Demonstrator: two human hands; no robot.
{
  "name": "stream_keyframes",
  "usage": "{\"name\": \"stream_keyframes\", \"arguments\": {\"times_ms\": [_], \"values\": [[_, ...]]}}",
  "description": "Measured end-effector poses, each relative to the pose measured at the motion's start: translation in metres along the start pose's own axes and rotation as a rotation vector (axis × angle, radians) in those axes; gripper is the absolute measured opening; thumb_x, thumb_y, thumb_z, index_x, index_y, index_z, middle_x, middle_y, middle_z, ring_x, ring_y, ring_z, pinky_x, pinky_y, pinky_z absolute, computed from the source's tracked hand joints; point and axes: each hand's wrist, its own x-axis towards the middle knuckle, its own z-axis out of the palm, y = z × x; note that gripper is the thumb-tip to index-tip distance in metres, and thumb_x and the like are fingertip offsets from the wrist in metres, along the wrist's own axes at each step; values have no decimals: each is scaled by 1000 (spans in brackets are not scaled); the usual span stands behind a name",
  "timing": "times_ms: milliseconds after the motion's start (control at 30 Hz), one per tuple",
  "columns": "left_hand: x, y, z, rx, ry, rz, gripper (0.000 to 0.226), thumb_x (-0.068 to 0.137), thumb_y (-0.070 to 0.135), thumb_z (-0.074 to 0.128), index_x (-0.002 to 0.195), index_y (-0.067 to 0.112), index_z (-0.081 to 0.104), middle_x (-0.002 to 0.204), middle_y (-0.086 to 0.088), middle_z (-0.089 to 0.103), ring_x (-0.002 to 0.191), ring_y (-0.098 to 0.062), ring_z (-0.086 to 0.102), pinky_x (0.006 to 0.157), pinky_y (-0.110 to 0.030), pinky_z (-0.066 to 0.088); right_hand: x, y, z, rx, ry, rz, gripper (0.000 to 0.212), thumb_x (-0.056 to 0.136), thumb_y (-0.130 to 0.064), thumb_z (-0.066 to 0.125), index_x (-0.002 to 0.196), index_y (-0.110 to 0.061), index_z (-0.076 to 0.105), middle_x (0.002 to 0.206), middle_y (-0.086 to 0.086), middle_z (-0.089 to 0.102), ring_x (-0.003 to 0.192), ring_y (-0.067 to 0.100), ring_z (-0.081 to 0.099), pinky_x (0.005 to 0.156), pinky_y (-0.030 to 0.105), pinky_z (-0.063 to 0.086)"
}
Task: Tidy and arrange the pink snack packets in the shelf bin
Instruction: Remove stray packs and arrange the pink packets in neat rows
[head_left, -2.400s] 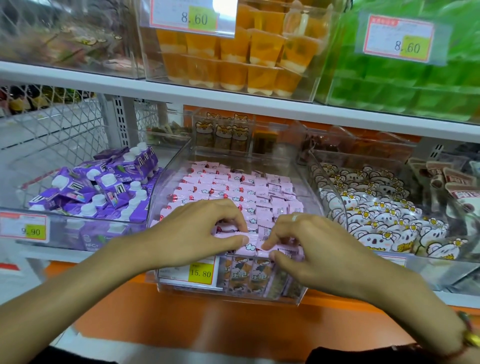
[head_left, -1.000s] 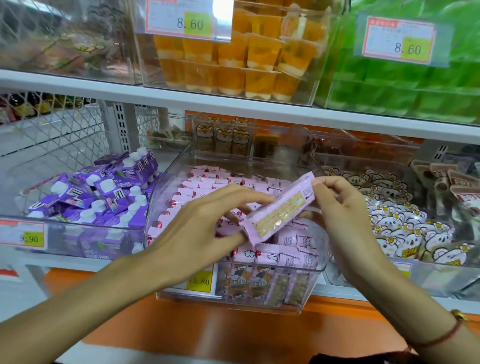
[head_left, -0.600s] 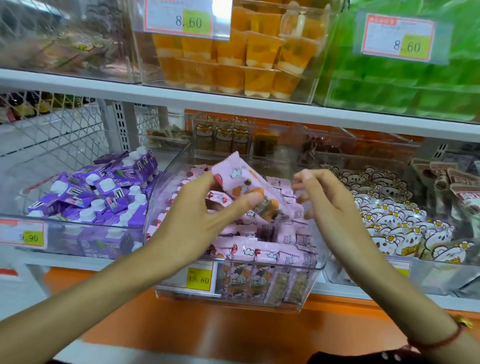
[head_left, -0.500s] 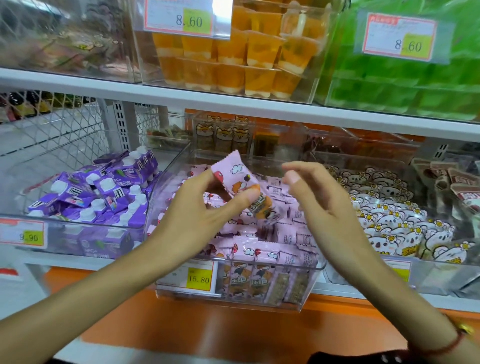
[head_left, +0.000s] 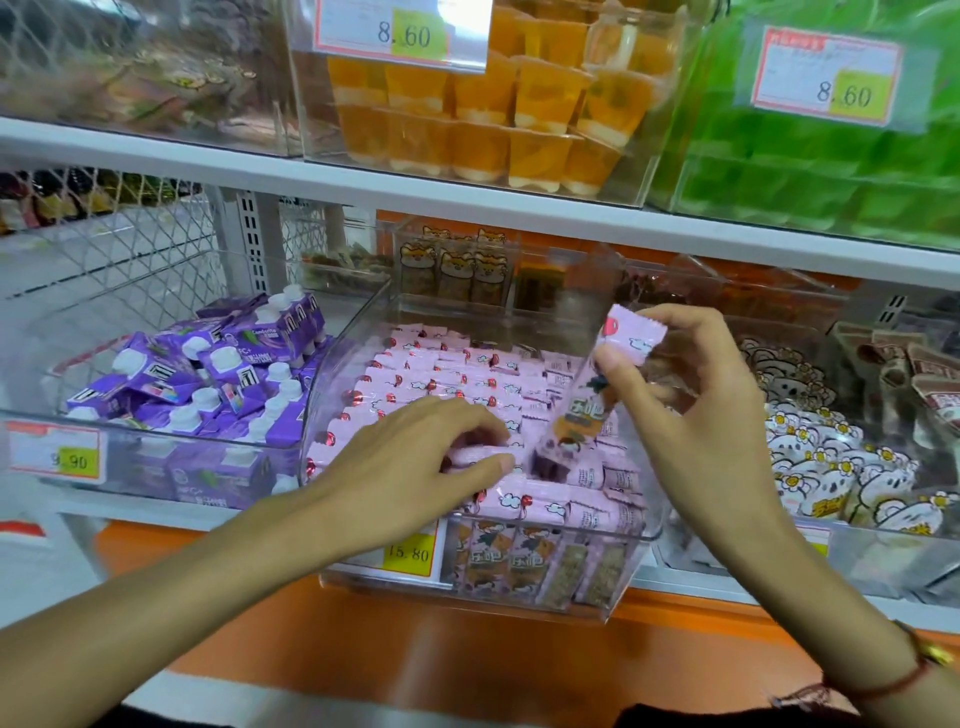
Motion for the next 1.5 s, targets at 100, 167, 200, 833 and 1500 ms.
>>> {"name": "stream_keyframes", "arguments": {"times_ms": [100, 167, 200, 833, 1500], "values": [[2, 0, -3, 53, -30, 23, 29, 90, 55, 46, 103, 36, 63, 97, 21, 58, 96, -1, 47, 82, -36, 47, -4, 5, 3, -3, -70, 46, 27, 85, -34, 65, 104, -23, 49, 81, -6, 65, 72, 7, 64, 61, 21, 50], [3, -1, -4, 51, -42, 8, 25, 90, 54, 49, 102, 36, 63, 92, 22, 55, 93, 0, 46, 82, -36, 46, -8, 7, 8, -58, -181, 77, 27, 84, -35, 65, 104, -27, 48, 84, -7, 65, 74, 3, 64, 62, 17, 50], [4, -2, -4, 41, -41, 0, 24, 89, 53, 51, 102, 36, 64, 91, 23, 55, 92, 0, 46, 82, -36, 46, -11, 7, 11, -109, -277, 109, 27, 84, -35, 66, 103, -29, 48, 84, -7, 64, 74, 3, 63, 63, 18, 51], [7, -6, -9, -61, -67, -57, 21, 82, 50, 62, 100, 38, 63, 93, 26, 64, 89, 5, 58, 85, -33, 49, -18, 15, -1, -618, -722, -181, 34, 98, -39, 33, 109, -30, 64, 107, -13, 54, 98, 10, 47, 74, 27, 34], [3, -3, 0, 191, -146, 184, 39, 100, 46, 25, 136, 47, 40, 135, 29, 43, 123, 8, 32, 103, -22, 31, 20, 31, 15, -626, -703, -130, 12, 88, -45, 58, 89, -33, 61, 77, -18, 55, 75, 3, 47, 62, 27, 37]]}}
